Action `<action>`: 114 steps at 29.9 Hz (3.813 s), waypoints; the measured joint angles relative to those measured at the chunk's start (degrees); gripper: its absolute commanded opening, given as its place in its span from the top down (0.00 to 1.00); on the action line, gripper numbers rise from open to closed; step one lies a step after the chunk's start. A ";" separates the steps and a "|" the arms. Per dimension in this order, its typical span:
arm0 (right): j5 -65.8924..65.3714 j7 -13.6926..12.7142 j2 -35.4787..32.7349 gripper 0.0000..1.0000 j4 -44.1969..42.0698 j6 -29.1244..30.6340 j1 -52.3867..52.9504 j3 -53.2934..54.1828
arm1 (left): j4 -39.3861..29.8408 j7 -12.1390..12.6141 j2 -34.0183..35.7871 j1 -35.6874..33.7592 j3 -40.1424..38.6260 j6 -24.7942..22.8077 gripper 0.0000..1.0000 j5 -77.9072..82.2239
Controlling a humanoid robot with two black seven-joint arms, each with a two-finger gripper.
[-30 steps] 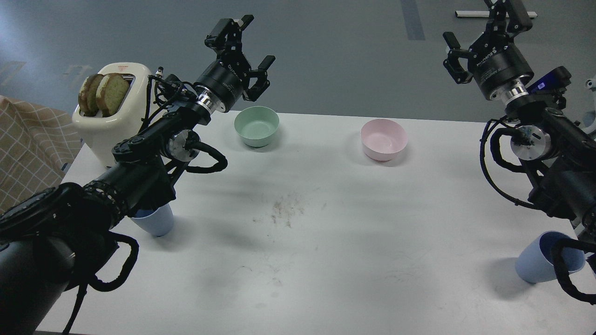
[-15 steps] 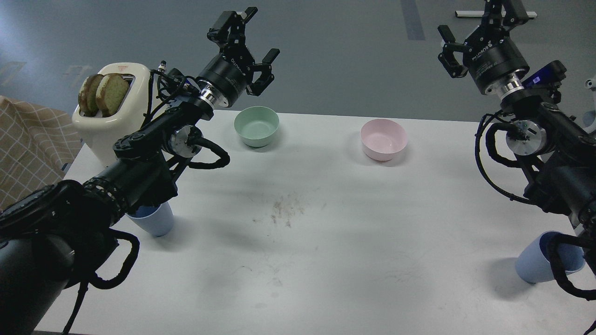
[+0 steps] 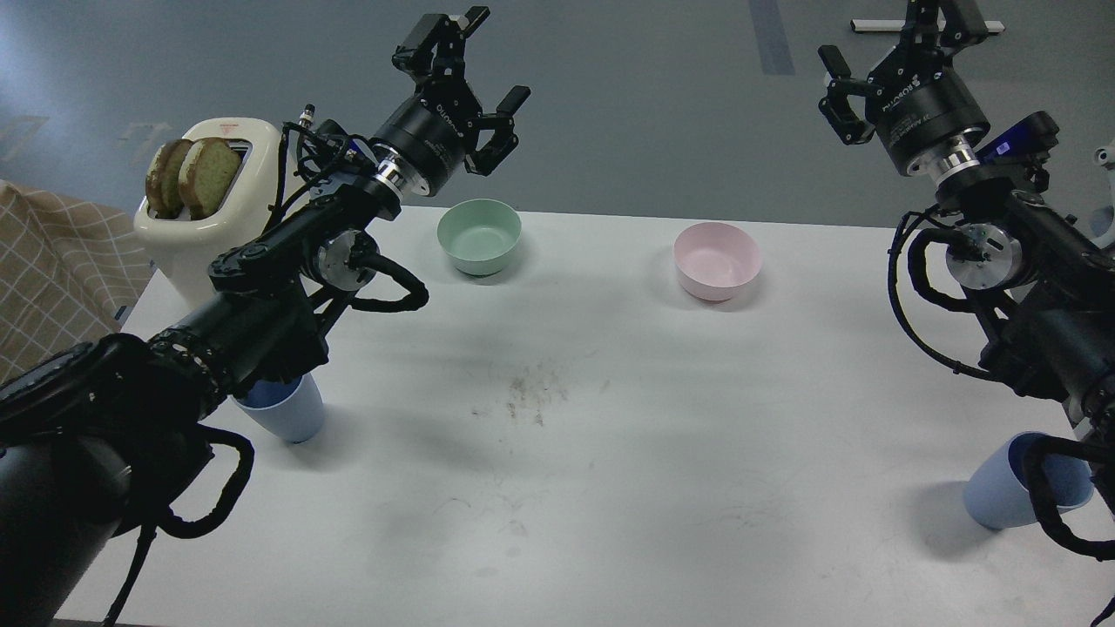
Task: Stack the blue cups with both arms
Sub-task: 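Raise the left gripper and move it toward the blue cup nearest it, then lower the left gripper and grasp the blue cup from the side, then lift the blue cup with the left gripper and set it mid-table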
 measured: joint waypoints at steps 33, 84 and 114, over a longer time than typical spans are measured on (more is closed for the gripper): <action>-0.17 -0.01 0.65 0.00 0.12 0.00 -0.19 -0.54 | -56.00 -0.08 56.13 -4.07 8.16 0.01 0.02 59.99; -0.17 -0.01 0.44 0.00 1.71 0.00 -2.37 -0.54 | -46.55 -1.36 55.61 23.95 8.27 4.72 0.46 86.92; -0.17 -0.01 -0.07 0.00 2.13 0.00 -2.52 -0.56 | -51.79 -1.36 56.29 15.57 7.52 4.22 1.00 90.70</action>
